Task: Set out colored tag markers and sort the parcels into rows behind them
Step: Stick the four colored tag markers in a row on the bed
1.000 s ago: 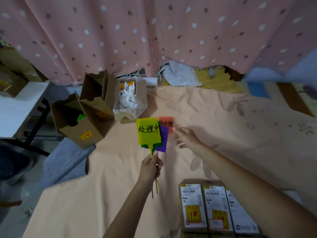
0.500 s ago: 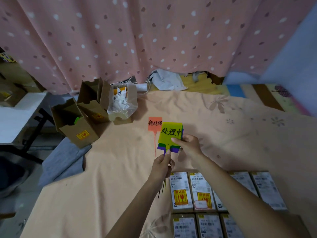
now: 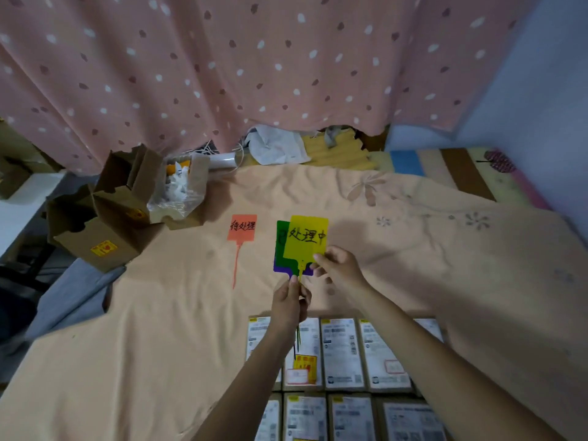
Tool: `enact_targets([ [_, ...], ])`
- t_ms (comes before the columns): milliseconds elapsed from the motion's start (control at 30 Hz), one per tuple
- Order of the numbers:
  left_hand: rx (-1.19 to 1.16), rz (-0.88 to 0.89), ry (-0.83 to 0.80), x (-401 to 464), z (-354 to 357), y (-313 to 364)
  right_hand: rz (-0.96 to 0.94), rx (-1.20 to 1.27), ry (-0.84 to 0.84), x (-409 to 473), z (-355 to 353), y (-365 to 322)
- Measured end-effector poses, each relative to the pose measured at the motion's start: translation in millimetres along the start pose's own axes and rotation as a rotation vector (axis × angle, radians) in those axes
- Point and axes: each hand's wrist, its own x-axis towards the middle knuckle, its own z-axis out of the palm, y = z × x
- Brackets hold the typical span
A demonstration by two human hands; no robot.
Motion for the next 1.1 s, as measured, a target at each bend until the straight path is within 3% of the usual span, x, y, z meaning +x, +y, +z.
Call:
enact_targets([
  [133, -0.018, -0.011, 0.045, 3, 27, -12, -0.016, 0.029, -0.086, 5, -22, -3],
  [333, 0.008, -0.082, 0.068, 14, 8, -28, -0.038, 0.278, 0.195, 64, -50, -29],
  [733, -0.048, -0.109, 0.150, 47, -65, -34, 0.326, -0.086, 0.172, 174, -43, 51],
  [1100, -0.075, -0.153, 0.119, 72, -62, -42, 0.356, -0.268, 0.194, 220, -44, 69],
])
